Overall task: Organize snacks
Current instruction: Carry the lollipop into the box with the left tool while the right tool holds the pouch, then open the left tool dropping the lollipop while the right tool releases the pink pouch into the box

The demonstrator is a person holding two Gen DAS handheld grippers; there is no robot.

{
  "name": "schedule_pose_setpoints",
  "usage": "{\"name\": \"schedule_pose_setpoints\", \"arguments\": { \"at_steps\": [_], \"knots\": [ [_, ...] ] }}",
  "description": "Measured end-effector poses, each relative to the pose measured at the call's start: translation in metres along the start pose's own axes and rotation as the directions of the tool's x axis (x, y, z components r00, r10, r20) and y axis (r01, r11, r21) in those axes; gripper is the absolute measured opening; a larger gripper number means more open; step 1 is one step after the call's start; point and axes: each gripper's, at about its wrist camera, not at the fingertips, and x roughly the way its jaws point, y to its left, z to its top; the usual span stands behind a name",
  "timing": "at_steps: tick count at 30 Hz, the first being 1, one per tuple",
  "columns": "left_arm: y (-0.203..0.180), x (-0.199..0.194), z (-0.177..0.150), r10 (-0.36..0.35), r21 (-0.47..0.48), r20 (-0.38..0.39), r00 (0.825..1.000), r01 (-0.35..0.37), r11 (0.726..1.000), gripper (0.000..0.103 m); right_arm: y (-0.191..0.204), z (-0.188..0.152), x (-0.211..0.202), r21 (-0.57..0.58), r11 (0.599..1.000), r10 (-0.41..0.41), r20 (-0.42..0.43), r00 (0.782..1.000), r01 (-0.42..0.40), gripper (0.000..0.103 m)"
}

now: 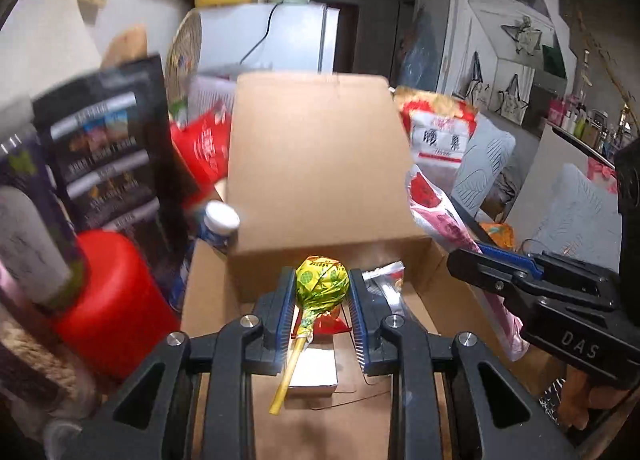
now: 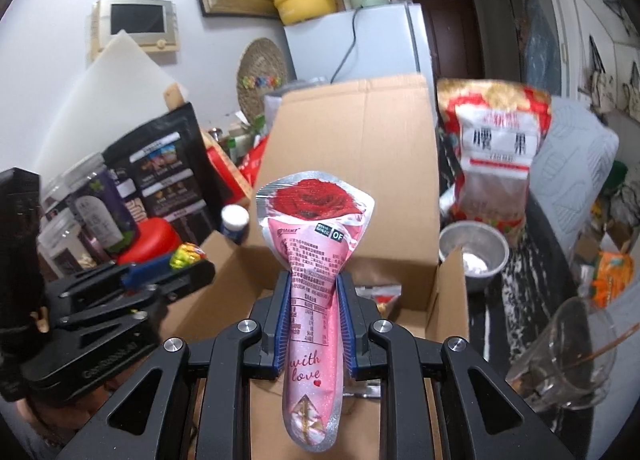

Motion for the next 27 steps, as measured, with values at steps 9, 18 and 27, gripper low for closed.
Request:
{"name": "schedule_pose_setpoints", "arguments": {
  "at_steps": [9, 18, 27],
  "knots": [
    [-0.005, 0.026, -0.009, 0.018, 0.032, -0.057, 0.998, -0.016, 0.999, 0.025, -0.016, -0.005, 0.021, 0.04, 0.999, -0.013, -0.066, 0.998, 0.016, 0.023],
    [-0.005, 0.037, -0.01, 0.05, 0.045, -0.091, 0.995, -0.046, 0.998, 0.025, -0.01, -0.012, 0.035, -0.009, 0.999, -0.052, -0.116, 0.992, 0.052, 0.028],
    [-0.009, 0.036, -0.01, 0.099, 0.069, -0.114, 0.989, -0.092, 0.993, 0.025, -0.01, -0.012, 0.031, -0.018, 0.997, -0.08, -0.119, 0.99, 0.079, 0.039]
  ]
}}
